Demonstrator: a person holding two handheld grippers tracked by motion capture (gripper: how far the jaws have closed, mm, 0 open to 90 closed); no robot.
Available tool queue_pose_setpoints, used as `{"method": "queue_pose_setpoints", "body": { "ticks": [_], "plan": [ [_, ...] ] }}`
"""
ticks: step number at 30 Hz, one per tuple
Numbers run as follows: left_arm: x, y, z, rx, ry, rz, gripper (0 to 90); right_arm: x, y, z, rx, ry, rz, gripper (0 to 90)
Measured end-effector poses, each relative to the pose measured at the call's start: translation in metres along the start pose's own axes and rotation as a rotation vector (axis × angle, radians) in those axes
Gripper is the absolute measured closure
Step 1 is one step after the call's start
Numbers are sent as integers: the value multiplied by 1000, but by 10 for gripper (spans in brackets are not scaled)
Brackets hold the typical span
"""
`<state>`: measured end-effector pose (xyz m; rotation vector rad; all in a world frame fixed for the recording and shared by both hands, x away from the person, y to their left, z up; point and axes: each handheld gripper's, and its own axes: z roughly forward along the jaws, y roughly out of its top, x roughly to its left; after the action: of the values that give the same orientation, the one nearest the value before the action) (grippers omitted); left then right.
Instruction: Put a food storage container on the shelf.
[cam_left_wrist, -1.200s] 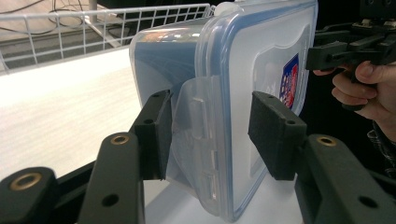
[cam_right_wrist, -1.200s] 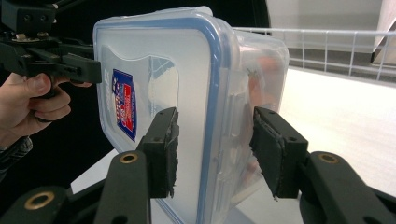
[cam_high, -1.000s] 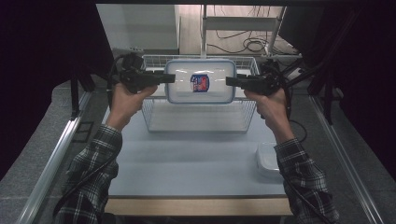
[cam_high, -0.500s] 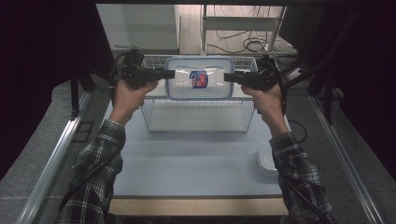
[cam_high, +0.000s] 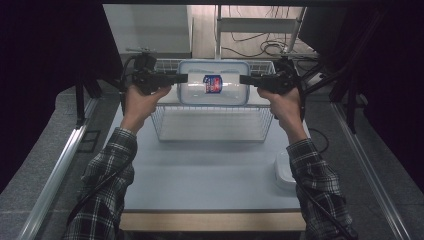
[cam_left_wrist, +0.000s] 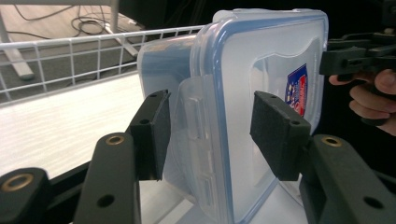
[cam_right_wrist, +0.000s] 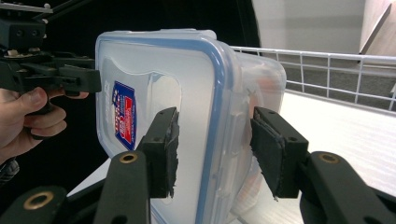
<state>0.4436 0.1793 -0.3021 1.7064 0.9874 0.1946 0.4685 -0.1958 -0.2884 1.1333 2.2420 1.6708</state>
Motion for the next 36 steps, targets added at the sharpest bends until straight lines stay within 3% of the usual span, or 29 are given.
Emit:
{"method": "queue_pose_setpoints", "body": {
  "ticks": [4,6,11,14,16,17,18,22,28,33,36],
  "plan": [
    [-3,-1,3,20,31,24,486,0,1,1,-3,-13,0,519],
    [-5,-2,7,53,72,52,481,0,1,2,3,-27,-1,510],
    [-2,-8,15,92,91,67,478,-4,1,6,7,-84,16,454],
    [0,-10,15,69,67,40,494,-6,3,8,9,-141,13,421],
    [-3,-10,19,129,102,92,513,-7,5,9,3,-185,3,427],
    [-5,-12,23,157,117,111,515,-6,6,10,16,-242,-32,471],
    [-6,-13,25,168,121,123,512,-5,5,13,37,-263,-57,470],
    [-6,-17,29,148,88,109,499,-2,4,16,30,-273,-77,510],
    [-4,-12,18,103,78,95,531,-4,6,5,1,-258,-58,636],
    [3,-12,10,61,113,66,598,-7,2,-4,5,-260,-60,767],
    [9,-12,9,50,165,52,652,-9,-1,-5,17,-284,-59,848]
  ]
}}
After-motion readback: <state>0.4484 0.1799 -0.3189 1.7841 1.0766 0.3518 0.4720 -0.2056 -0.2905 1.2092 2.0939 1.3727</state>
